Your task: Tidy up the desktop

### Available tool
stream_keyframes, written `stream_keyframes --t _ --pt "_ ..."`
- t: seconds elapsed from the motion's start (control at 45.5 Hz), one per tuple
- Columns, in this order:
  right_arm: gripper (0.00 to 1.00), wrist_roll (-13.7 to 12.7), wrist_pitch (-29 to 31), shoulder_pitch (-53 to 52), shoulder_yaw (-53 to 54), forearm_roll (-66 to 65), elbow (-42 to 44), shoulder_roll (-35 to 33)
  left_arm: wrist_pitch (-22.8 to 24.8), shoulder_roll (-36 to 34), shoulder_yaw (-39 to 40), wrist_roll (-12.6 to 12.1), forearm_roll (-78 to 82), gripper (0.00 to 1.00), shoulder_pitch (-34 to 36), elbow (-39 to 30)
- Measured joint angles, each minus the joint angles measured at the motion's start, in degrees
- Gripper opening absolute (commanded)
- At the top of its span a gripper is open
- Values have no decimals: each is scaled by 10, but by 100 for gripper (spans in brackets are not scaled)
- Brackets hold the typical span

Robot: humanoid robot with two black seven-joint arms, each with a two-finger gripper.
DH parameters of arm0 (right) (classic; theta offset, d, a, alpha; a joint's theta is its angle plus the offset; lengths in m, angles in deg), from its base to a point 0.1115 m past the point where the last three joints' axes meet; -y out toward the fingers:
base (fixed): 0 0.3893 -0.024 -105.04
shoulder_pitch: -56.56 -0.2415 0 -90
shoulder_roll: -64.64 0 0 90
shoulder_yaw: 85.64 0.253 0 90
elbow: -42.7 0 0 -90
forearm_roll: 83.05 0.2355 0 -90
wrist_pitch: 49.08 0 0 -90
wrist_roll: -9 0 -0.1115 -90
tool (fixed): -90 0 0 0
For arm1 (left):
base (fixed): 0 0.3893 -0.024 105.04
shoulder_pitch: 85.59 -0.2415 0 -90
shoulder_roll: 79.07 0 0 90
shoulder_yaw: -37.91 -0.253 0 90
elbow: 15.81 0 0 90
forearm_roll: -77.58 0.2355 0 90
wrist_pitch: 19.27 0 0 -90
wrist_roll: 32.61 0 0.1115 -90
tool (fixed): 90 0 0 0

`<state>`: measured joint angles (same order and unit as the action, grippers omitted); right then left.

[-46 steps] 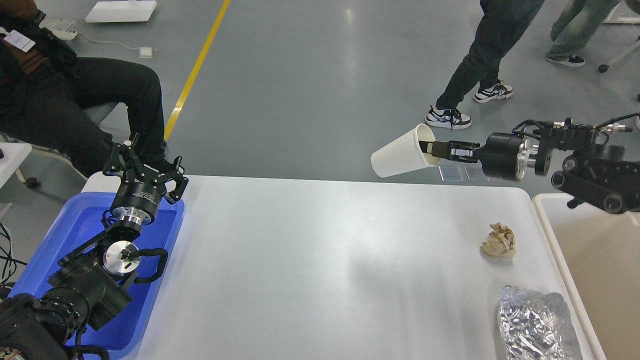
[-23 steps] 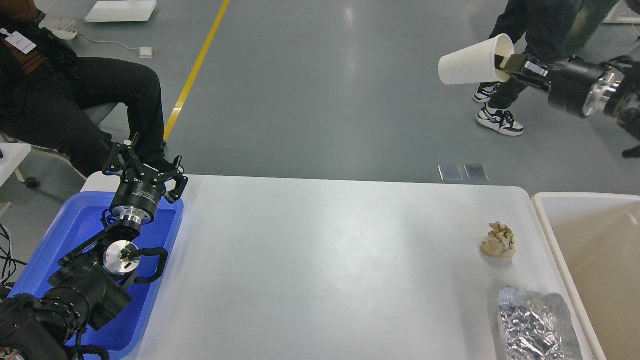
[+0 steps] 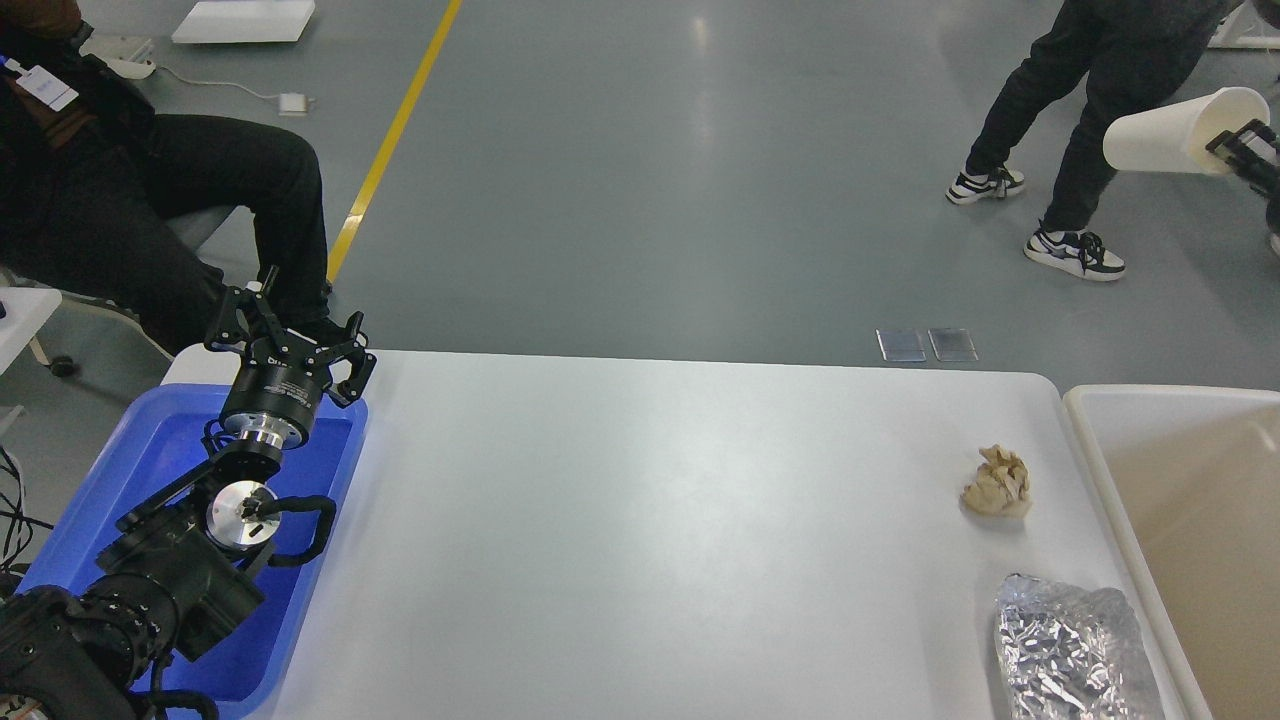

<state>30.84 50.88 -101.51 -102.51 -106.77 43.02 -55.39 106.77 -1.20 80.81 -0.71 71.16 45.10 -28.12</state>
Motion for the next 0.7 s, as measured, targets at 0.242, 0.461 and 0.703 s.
stream_keyframes --t 0.242,0.461,0.703 --pt "0 -91 -75 54 2 40 39 -1 0 0 0 0 0 100 0 0" --pt "0 -147 -169 115 26 52 60 1 0 0 0 0 0 100 0 0" --pt "0 -173 -239 218 103 57 70 19 0 0 0 0 0 100 0 0"
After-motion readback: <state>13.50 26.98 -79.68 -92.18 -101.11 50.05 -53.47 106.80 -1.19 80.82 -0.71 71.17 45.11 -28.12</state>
